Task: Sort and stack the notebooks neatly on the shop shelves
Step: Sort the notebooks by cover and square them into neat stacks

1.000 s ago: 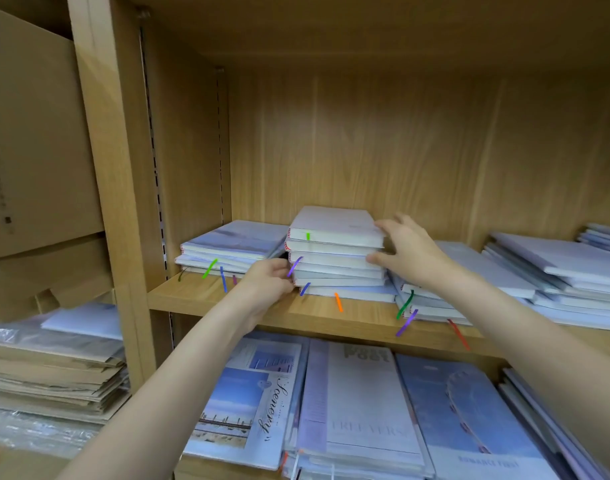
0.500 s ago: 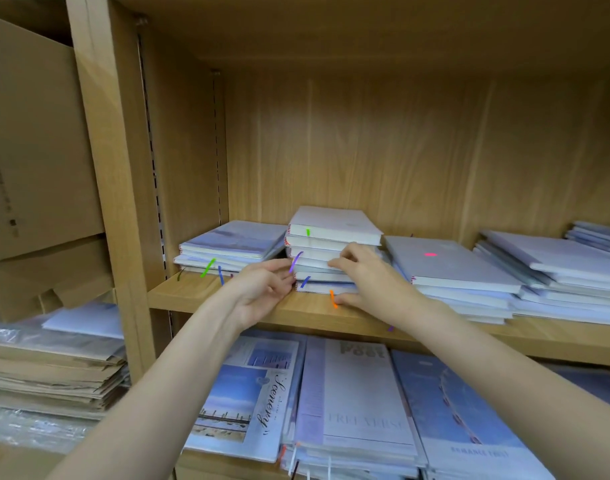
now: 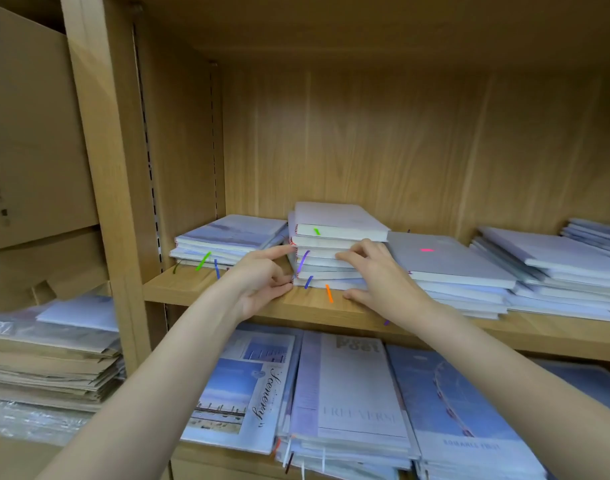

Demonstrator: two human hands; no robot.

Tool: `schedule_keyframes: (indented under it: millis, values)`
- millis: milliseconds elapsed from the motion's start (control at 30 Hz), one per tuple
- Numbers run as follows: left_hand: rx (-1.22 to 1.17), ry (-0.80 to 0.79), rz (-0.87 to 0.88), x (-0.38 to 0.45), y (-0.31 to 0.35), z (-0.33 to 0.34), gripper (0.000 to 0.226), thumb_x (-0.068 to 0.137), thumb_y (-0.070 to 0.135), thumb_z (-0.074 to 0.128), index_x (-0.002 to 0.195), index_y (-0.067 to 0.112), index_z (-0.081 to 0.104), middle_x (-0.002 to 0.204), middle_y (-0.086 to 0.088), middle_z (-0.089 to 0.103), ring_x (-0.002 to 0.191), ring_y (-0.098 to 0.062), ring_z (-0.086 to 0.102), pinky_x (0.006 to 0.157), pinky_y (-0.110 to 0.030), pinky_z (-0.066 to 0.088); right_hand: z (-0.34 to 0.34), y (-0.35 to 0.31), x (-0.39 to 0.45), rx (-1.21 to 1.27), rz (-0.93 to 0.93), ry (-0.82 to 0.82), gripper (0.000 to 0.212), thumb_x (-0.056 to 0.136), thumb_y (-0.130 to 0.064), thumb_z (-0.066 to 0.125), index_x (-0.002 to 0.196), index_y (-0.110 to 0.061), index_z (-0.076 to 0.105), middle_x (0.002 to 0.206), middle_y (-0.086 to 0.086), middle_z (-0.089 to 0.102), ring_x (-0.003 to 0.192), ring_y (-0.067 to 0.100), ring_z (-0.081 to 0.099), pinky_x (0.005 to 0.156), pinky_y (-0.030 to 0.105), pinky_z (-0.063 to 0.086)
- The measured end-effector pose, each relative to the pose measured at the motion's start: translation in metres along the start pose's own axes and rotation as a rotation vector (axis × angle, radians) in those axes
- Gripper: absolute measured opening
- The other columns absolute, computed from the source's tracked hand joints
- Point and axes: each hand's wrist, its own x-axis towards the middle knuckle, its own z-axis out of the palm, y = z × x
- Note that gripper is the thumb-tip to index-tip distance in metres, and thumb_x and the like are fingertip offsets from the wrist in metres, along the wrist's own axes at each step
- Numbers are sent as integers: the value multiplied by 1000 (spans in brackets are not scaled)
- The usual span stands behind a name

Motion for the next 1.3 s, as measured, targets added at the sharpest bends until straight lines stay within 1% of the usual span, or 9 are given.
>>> schedule_keyframes:
  millis: [167,300,500,767,900,1000,1067,1200,1300]
  values:
    - [-84,-1,-19,-2,0,10,72,78,-24,16,134,10,45,128,-21,51,115,-30,51,91,-30,40,2,0,-2,-10,-5,17,51,86,-28,63,133,-15,47,125,1,43,120,19,35,100,27,31]
    - [-74,-9,54,-4,-10,13,72,76,-25,18,132,11,46,116,-17,60,95,-19,61,73,-16,47,-2,-2,-14,-74,0,14,47,90,-30,59,131,-12,47,126,3,43,119,20,38,99,29,34]
    - [419,170,174,4,-9,23,54,80,-10,58,129,11,50,117,-7,58,105,-23,53,84,-27,41,-31,16,-35,-67,39,165,28,85,-11,63,112,-5,63,110,10,57,107,29,49,83,30,36]
    - [-110,223,2,8,9,31,43,84,-21,38,119,-1,53,84,-10,59,63,-14,50,44,-14,46,-72,48,-17,334,317,58,27,95,-4,45,110,-14,66,107,-3,64,108,13,56,87,20,36]
    - [-330,259,-29,16,9,28,46,85,-20,31,122,-3,51,117,-14,58,74,-18,46,62,-22,43,-56,25,-10,312,138,30,24,89,-7,60,112,-7,65,108,4,66,97,11,59,90,19,44]
    - [-431,240,-19,16,11,27,51,86,-20,25,129,-6,47,127,-21,50,94,-23,53,73,-26,50,-23,-2,10,148,19,-53,36,86,-20,65,118,-6,60,117,9,60,109,22,54,94,28,39]
    - [-446,201,5,15,12,27,47,87,-20,27,128,-8,47,125,-23,51,100,-25,54,73,-24,53,-4,-18,22,32,57,36,35,85,-23,65,115,-6,58,115,9,55,111,24,47,90,29,36]
    - [-270,168,63,15,10,24,18,90,-9,48,103,-1,58,84,-11,58,73,-14,55,57,-13,51,18,-29,32,-202,31,331,40,39,-4,85,68,-9,58,70,8,58,66,27,59,51,27,45]
    - [-103,149,104,17,3,19,13,86,-6,57,98,-7,62,79,-7,61,71,-12,57,60,-10,51,29,-24,29,-287,27,360,46,27,4,81,63,-10,56,65,7,55,59,27,57,47,25,42]
